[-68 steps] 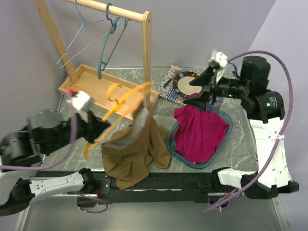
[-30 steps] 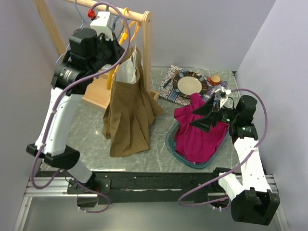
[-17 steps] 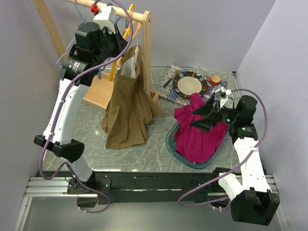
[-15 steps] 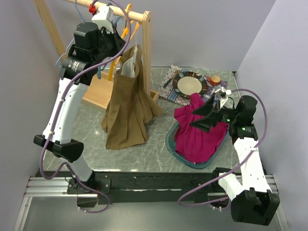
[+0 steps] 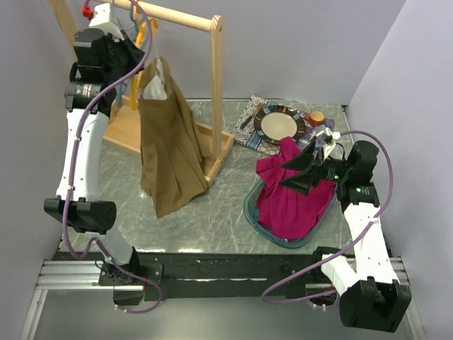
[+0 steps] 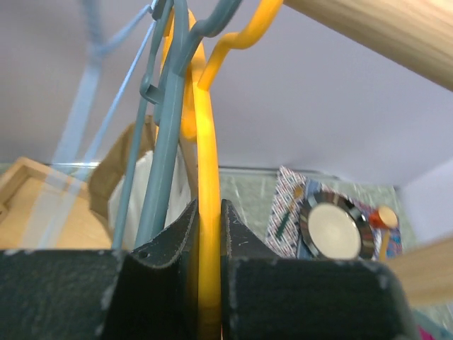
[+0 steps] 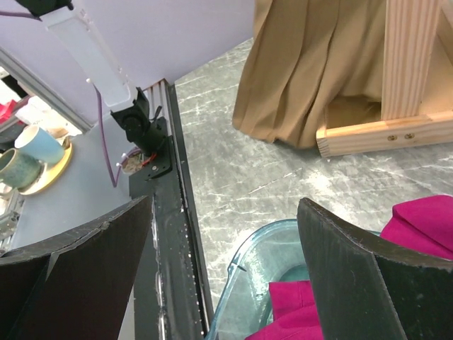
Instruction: Place the skirt on the hanger
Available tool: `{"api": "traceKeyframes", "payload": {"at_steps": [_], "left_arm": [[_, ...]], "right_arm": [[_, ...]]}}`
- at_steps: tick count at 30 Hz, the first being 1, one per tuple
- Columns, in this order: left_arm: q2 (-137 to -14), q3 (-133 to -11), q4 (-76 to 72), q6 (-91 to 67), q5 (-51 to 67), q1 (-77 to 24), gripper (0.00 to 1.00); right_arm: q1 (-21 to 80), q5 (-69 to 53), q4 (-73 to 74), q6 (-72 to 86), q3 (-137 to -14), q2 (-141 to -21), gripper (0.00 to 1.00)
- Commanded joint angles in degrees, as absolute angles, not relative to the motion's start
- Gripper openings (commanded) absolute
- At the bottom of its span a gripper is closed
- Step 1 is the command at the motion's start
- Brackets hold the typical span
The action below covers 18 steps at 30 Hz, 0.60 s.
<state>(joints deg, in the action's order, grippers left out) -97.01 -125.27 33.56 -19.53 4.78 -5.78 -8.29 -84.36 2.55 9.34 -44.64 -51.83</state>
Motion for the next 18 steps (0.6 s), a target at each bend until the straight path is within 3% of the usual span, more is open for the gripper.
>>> {"api": "traceKeyframes", "payload": {"at_steps": [1,9,18], "left_arm": [[-97.7,-129.0,21.7,-22.5,6.7,-1.0,0.01],[-100.2,-129.6,16.0,-27.6,14.6,2.0,0.01],[-98.6,-127.4,17.0,-26.7,19.5,-3.6,0.01]], "right_arm": [[-8.7,-85.8,0.2,9.9,-44.3,-51.8,0.91],[-8.7,-86.1,0.2,9.5,-44.6,-52.6,0.91],[-8.6,-86.3,0.2,9.4,-44.6,-52.6,0.91]]}}
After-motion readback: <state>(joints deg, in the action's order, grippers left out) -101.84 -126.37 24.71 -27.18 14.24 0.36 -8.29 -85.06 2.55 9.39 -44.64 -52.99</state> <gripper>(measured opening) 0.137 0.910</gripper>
